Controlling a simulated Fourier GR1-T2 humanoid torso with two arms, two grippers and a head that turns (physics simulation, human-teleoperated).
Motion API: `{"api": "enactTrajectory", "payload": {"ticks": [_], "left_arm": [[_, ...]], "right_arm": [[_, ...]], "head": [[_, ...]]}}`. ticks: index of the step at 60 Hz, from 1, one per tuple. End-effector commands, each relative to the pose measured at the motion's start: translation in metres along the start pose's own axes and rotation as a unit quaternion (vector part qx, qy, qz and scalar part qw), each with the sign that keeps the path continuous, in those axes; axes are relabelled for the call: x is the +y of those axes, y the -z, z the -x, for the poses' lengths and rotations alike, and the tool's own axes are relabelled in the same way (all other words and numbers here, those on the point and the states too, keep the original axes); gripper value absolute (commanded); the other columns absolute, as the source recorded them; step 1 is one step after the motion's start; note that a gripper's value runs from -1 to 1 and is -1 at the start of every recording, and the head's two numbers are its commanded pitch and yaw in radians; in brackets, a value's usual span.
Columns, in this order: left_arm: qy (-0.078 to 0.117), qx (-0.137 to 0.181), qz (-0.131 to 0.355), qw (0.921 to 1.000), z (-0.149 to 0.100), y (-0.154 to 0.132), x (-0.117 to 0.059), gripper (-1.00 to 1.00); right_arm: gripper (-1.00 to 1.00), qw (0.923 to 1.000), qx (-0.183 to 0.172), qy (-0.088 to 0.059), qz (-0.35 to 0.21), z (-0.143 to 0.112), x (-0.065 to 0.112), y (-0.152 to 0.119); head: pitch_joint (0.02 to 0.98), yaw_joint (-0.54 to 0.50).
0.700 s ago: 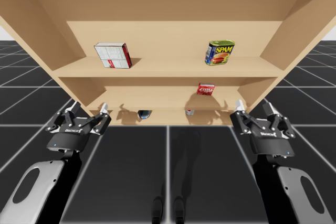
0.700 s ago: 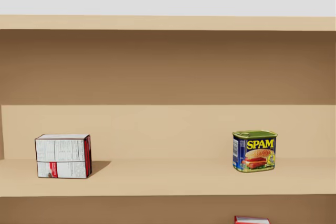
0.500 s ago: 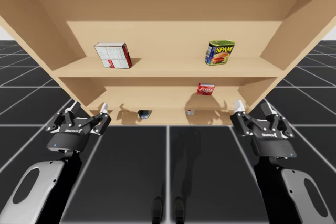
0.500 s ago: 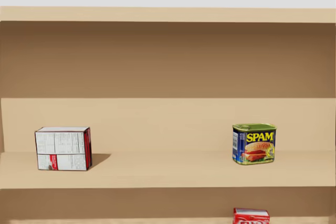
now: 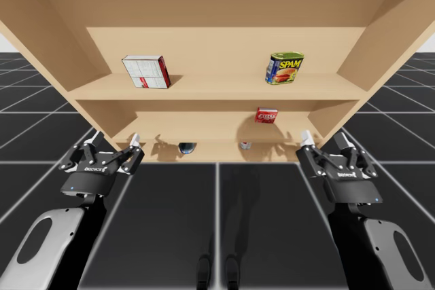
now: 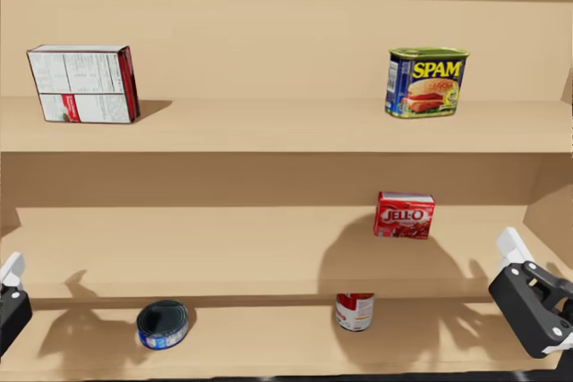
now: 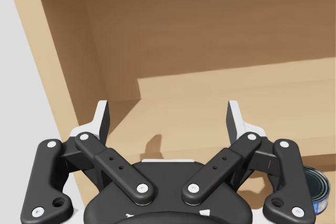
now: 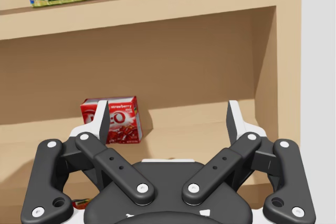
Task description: Look through the shelves, find the red soup can, and take it.
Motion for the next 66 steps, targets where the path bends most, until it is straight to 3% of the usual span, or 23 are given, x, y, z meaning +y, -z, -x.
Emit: {"api": "enactTrajectory", "payload": {"ticks": [1, 15, 33, 38, 40, 42, 45, 47, 48, 53, 61, 66], "left_arm": [[0.002, -0.002, 0.000, 1.0000, -0.001, 0.000, -0.001, -1.00], [0.008, -0.003, 0.008, 0.9999, -0.001, -0.002, -0.006, -1.00], [0.012, -0.002, 0.012, 0.9998, 0.000, -0.002, -0.010, -1.00], [0.012, -0.002, 0.012, 0.9999, 0.000, -0.002, -0.010, -1.00], [0.012, -0.001, 0.012, 0.9999, 0.000, -0.002, -0.010, -1.00], [0.012, -0.001, 0.011, 0.9999, 0.000, -0.002, -0.010, -1.00], [0.012, -0.001, 0.011, 0.9999, 0.000, -0.002, -0.010, -1.00], [0.012, 0.000, 0.012, 0.9999, 0.000, -0.002, -0.010, -1.00], [0.013, 0.000, 0.012, 0.9998, 0.000, -0.002, -0.010, -1.00], [0.013, 0.001, 0.011, 0.9999, 0.000, -0.002, -0.010, -1.00], [0.013, 0.002, 0.009, 0.9999, 0.001, -0.002, -0.009, -1.00], [0.014, 0.002, 0.008, 0.9999, 0.001, -0.002, -0.009, -1.00]], "right_arm": [[-1.00, 1.0000, 0.003, -0.001, -0.002, 0.001, 0.001, 0.000], [-1.00, 0.9999, 0.007, -0.007, -0.004, 0.002, 0.001, 0.000], [-1.00, 0.9999, 0.009, -0.010, -0.006, 0.002, 0.002, 0.000], [-1.00, 0.9992, 0.027, -0.028, -0.008, 0.007, 0.008, -0.003], [-1.00, 0.9990, 0.036, -0.024, -0.008, 0.009, 0.011, -0.004], [-1.00, 0.9985, 0.053, -0.005, -0.015, 0.009, 0.014, -0.007], [-1.00, 0.9982, 0.057, -0.013, -0.013, 0.009, 0.019, -0.010], [-1.00, 0.9975, 0.067, -0.006, -0.018, 0.009, 0.023, -0.014], [-1.00, 0.9974, 0.070, -0.007, -0.019, 0.009, 0.025, -0.015], [-1.00, 0.9953, 0.086, -0.039, -0.019, 0.022, 0.034, -0.026], [-1.00, 0.9929, 0.113, -0.030, -0.020, 0.038, 0.036, -0.032], [-1.00, 0.9912, 0.122, -0.049, -0.014, 0.048, 0.035, -0.031]], "head": [[0.520, -0.06], [0.661, -0.12], [0.693, -0.19], [0.690, -0.18], [0.689, -0.18], [0.690, -0.18], [0.691, -0.18], [0.695, -0.18], [0.696, -0.17], [0.694, -0.17], [0.696, -0.16], [0.702, -0.16]]}}
